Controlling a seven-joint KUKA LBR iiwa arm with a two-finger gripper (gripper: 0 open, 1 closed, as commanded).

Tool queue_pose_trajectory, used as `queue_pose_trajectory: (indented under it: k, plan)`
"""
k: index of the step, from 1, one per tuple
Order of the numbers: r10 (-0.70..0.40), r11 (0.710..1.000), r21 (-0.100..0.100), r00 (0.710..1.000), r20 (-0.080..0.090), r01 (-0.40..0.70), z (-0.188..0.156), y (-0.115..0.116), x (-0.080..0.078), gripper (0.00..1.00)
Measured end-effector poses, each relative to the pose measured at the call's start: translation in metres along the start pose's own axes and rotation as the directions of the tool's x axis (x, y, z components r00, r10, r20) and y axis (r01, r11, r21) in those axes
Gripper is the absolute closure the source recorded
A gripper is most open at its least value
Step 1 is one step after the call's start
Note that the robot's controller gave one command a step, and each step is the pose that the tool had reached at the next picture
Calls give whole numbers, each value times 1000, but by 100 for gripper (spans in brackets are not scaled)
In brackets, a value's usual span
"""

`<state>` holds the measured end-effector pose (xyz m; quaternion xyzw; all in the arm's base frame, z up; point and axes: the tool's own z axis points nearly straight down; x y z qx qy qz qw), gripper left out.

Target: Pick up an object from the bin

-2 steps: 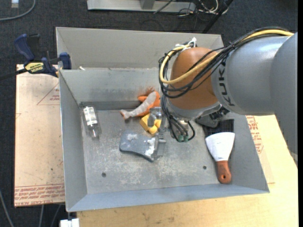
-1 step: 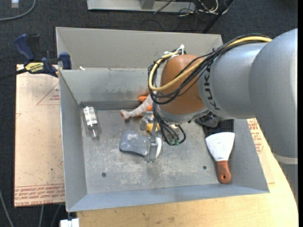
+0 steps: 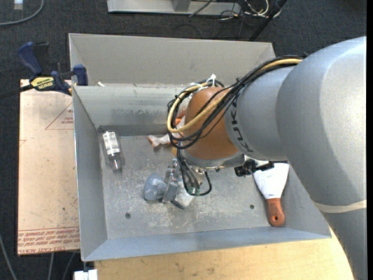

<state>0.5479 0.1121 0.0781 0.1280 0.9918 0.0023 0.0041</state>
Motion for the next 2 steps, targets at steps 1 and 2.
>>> queue_pose_trajectory:
  k: [1, 2]
  plan:
    - [0, 1000, 0, 1000, 0, 0, 0, 0, 0, 100]
    - [-12, 1000, -2, 1000, 4, 12, -132, 12, -13, 100]
